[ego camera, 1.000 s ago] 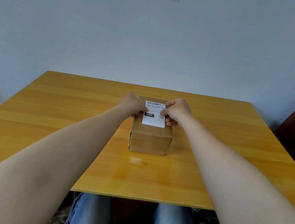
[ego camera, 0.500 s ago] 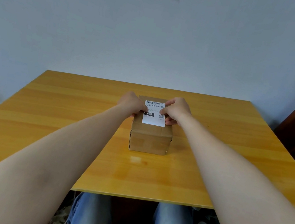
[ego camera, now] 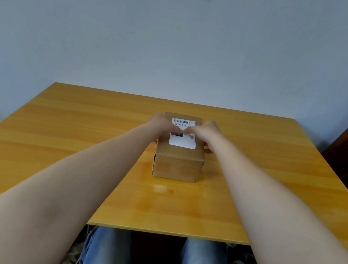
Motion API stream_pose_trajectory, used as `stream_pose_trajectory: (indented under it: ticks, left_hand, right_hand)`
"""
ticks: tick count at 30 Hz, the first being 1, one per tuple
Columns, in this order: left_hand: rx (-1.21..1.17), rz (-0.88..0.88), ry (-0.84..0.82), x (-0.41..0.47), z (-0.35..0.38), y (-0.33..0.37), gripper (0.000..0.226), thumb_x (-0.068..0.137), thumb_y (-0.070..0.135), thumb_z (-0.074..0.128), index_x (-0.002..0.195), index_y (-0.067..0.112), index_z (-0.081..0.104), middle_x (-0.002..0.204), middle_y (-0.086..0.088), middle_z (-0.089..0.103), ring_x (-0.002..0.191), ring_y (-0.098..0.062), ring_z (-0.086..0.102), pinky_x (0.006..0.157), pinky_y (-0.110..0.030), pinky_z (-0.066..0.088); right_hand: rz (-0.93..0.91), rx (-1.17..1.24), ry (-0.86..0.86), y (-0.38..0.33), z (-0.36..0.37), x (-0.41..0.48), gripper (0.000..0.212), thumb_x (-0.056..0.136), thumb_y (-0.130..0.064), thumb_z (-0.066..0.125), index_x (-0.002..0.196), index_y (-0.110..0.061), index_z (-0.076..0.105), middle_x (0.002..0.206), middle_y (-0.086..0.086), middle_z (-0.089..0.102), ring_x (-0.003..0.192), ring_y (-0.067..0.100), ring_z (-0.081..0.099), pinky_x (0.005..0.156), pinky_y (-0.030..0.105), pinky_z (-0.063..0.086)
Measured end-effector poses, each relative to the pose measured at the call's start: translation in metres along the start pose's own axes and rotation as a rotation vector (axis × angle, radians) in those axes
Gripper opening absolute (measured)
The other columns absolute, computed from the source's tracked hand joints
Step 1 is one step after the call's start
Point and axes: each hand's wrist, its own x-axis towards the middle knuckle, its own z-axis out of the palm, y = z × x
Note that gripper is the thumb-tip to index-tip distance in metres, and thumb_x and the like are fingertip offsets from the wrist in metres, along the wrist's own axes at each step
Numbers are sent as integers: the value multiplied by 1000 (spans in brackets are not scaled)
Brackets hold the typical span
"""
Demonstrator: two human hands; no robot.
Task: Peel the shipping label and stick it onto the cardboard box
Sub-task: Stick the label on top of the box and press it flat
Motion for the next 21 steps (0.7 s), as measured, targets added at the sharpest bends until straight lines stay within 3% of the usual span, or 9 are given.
stream_pose_trajectory:
  ticks: [2, 4, 8, 13, 18, 21]
  left_hand:
    - [-15, -22, -6, 0, 0, -2, 64, 85, 37, 85, 132, 9, 52, 98, -7, 58, 98, -31, 57, 69, -39, 48]
    - [-44, -39, -6, -1, 0, -4, 57, 85, 35, 86, 126, 12, 54, 87, -3, 54, 90, -27, 55, 65, -36, 46]
    - [-62, -34, 4, -2, 1, -6, 54, 84, 35, 86, 120, 12, 53, 93, -5, 57, 89, -26, 56, 56, -33, 43]
    - [-73, -17, 45, -2, 4, -8, 44, 86, 35, 82, 109, 15, 51, 90, -5, 58, 94, -29, 58, 63, -34, 47]
    - [-139, -67, 61, 2, 3, -14, 61, 85, 37, 82, 133, 10, 56, 115, -9, 64, 100, -29, 62, 59, -35, 46]
    - [-157, -64, 63, 3, 4, -14, 60, 85, 37, 82, 133, 11, 56, 110, -6, 62, 98, -28, 60, 54, -33, 41]
  right_hand:
    - [4, 4, -15, 3, 1, 1, 63, 78, -35, 88, 129, -12, 57, 126, 10, 68, 104, 30, 66, 57, 33, 48]
    - [4, 17, -16, 5, 1, 0, 62, 80, -34, 87, 131, -13, 58, 125, 10, 69, 105, 30, 67, 57, 32, 46]
    - [3, 14, -11, 5, 3, -2, 66, 78, -37, 88, 132, -14, 58, 124, 9, 70, 109, 31, 70, 57, 32, 47]
    - [6, 36, -8, 6, 4, -1, 59, 76, -36, 89, 123, -15, 60, 118, 7, 72, 102, 29, 71, 59, 32, 49]
    - [21, 95, -25, 11, 2, 5, 55, 79, -30, 89, 123, -15, 61, 117, 7, 73, 105, 29, 72, 70, 36, 54]
    - [30, 139, -28, 15, -1, 8, 55, 77, -28, 90, 123, -15, 63, 115, 7, 74, 105, 28, 72, 73, 38, 56]
